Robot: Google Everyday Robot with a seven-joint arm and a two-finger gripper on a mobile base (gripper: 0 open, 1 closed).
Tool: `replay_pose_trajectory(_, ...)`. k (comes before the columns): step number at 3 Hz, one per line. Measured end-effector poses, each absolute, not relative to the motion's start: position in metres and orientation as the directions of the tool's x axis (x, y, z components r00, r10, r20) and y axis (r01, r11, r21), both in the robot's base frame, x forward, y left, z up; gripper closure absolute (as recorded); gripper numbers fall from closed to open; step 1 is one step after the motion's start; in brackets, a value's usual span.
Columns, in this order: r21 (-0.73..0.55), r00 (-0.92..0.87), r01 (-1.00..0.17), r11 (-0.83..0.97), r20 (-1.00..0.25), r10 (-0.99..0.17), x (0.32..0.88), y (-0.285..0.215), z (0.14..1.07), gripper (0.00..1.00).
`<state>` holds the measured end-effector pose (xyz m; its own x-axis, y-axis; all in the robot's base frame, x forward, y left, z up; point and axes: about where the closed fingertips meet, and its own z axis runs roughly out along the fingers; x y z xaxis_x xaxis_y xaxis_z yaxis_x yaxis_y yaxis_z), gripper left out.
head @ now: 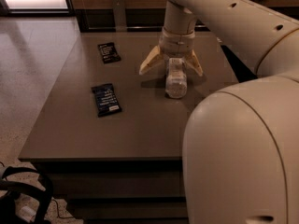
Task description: Place blue plastic bottle upright
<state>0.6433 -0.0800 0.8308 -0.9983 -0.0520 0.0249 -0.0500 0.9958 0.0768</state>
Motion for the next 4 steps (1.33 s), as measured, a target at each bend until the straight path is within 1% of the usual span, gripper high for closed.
replay_pose_trajectory(1,0.063,-0.996,-0.077,0.995,0.043,-0.08,0.6493,-0.0801,0.8115,0.23)
replay_pose_trajectory(2,0.069,-0.997,-0.075,0.995,0.029,-0.078,0.6527,-0.0777,0.811,0.46)
replay_pose_trajectory(3,0.069,-0.997,-0.075,0.995,0.029,-0.077,0.6527,-0.0777,0.8167,0.77)
replay_pose_trajectory(4,0.069,-0.997,-0.075,0.995,0.029,-0.077,0.6527,-0.0777,0.8172,0.99)
